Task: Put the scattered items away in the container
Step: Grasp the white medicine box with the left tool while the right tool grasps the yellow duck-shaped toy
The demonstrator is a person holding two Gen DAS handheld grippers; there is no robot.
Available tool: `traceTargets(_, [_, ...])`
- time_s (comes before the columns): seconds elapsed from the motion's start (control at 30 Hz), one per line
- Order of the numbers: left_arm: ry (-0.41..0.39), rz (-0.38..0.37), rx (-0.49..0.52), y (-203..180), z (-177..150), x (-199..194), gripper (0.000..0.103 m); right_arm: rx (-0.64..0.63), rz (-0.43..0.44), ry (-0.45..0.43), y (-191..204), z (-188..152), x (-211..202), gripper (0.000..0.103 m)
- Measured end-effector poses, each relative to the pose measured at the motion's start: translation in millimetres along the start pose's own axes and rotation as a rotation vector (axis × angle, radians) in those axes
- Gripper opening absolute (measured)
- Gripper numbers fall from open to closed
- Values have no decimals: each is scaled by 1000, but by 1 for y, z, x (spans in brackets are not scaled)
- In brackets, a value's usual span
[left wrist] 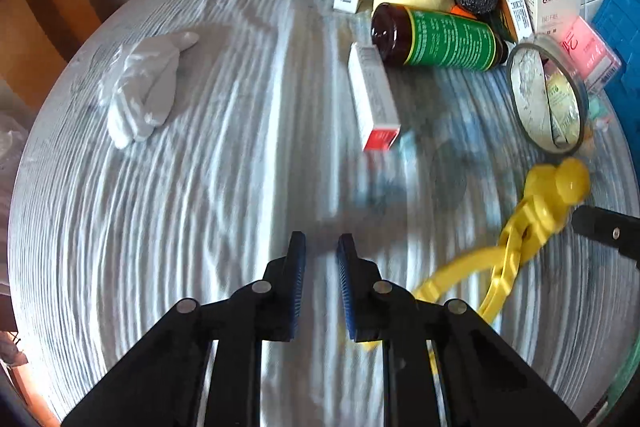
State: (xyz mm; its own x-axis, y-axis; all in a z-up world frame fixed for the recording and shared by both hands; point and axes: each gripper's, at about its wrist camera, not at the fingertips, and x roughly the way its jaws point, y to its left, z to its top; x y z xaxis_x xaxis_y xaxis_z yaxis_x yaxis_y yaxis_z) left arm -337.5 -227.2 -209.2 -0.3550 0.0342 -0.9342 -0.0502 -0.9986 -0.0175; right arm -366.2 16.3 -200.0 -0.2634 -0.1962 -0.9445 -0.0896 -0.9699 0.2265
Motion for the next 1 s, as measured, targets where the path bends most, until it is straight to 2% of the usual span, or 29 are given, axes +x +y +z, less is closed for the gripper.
traceTargets(0.1, [15,1,-39,20,-24,-13,17,52,68,31,5,-6,4,56])
traceTargets(0.2, [-13,17,-63,28,-24,-25,17,60,62,28,14,-6,10,56])
traceTargets(0.23, [-25,12,-73,28,-19,-28,22,82,71,27,15,-5,14,56])
traceTargets(0.3, [-55,-12,-88,25,-7,-32,42,99,69,32,19,-3,23,56])
traceTargets(0.33, [-77,-18,-91,22,1,-34,55,109,64,39,19,-3,29,56])
traceTargets(0.37, [-110,-17,-90,10,8,-38,59,116,71,44,20,-2,35,58])
traceTargets(0.4, [-133,-14,-81,2,22,-37,59,107,63,16,21,0,35,56])
traceTargets(0.43, [-146,-2,-69,-7,33,-34,59,80,23,2,23,3,36,56])
traceTargets(0.5, [-155,25,-40,-21,58,-22,59,62,7,-10,22,10,39,55])
traceTargets(0.6, [-126,36,-13,-45,79,-2,57,-20,-80,-67,23,21,37,54])
traceTargets(0.67, [-63,37,3,-51,84,14,23,-64,-107,-88,24,31,37,54])
traceTargets(0.7, [-95,26,-2,-51,83,16,21,-84,-118,-91,25,35,37,54])
traceTargets(0.73, [-85,22,4,-51,82,21,18,-92,-114,-75,27,40,40,54])
traceTargets(0.77, [-96,20,6,-51,79,23,18,-72,-94,-57,26,43,42,54])
traceTargets(0.83, [-114,26,13,-51,72,29,18,13,-37,-29,21,43,48,62])
traceTargets(0.9, [-121,30,11,-53,69,36,17,55,-1,-15,24,39,57,78])
traceTargets(0.97, [-116,22,7,-56,67,41,17,37,-44,-50,36,38,63,77])
traceTargets(1.0, [-116,13,6,-57,64,41,17,28,-69,-64,42,38,65,64])
